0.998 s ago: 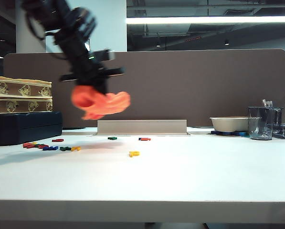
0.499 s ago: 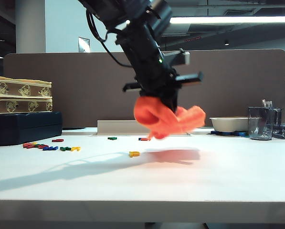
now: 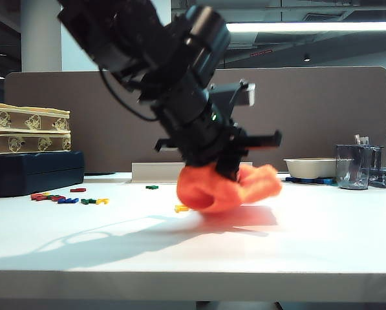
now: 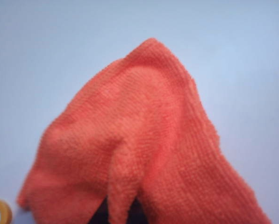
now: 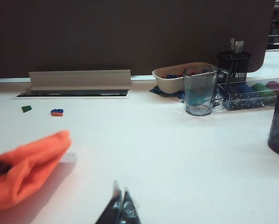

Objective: Use an orange cloth to wipe the letter magnets on the table away for a distance.

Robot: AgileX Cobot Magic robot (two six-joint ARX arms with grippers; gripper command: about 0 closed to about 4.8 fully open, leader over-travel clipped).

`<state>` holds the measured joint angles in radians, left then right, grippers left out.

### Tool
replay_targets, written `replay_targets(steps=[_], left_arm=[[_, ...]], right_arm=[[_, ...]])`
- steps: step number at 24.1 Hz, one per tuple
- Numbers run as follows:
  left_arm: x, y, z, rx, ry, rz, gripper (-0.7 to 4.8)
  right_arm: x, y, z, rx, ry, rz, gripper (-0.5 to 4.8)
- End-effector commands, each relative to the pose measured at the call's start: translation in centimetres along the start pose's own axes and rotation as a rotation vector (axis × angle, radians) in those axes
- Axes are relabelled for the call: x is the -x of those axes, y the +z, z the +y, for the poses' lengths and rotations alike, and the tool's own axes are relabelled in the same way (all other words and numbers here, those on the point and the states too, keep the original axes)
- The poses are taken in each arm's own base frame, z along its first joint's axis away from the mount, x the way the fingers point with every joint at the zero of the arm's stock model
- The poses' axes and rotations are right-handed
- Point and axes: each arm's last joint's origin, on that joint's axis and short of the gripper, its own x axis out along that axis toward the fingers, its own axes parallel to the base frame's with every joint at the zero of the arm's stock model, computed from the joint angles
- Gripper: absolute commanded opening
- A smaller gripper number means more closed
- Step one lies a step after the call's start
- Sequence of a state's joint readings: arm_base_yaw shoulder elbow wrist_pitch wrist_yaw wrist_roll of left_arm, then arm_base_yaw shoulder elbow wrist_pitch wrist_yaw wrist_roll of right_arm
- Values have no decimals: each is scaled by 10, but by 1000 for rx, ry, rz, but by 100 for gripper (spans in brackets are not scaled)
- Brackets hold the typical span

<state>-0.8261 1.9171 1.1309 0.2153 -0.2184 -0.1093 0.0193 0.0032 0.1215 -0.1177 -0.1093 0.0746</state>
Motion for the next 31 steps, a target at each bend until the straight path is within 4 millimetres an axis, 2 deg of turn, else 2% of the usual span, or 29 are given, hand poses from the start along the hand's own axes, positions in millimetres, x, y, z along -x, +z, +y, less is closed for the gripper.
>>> replay_targets(steps=[1,5,8,13,20,23,29,31], left_arm=[[1,-5,1,15,2,-48,-6],[0,-15,8,17,41,-27,-6],[-2,-23,27,74,88,-5,-6],[-6,-36,79,156,208,45,-6],[4,-29,141,159,341,30,-6],[12,-31,176,203,420,45,-6],[25,-38,220,207,519,84,-6],[29,-39,228,216,538,81,-6]], right_arm=[[1,4,1,-1,8,-25,-1],[1,3,1,-2,7,-21,-1],[1,3,1,-2,8,-18,-1],[1,3,1,-2,7,-18,-1],[1,3,0,-2,3,-16,-1],[1,3,0,-3,3,-14,-1],[1,2,0,-3,2,-10,-1],[1,2,0,-3,-1,-10,-1]])
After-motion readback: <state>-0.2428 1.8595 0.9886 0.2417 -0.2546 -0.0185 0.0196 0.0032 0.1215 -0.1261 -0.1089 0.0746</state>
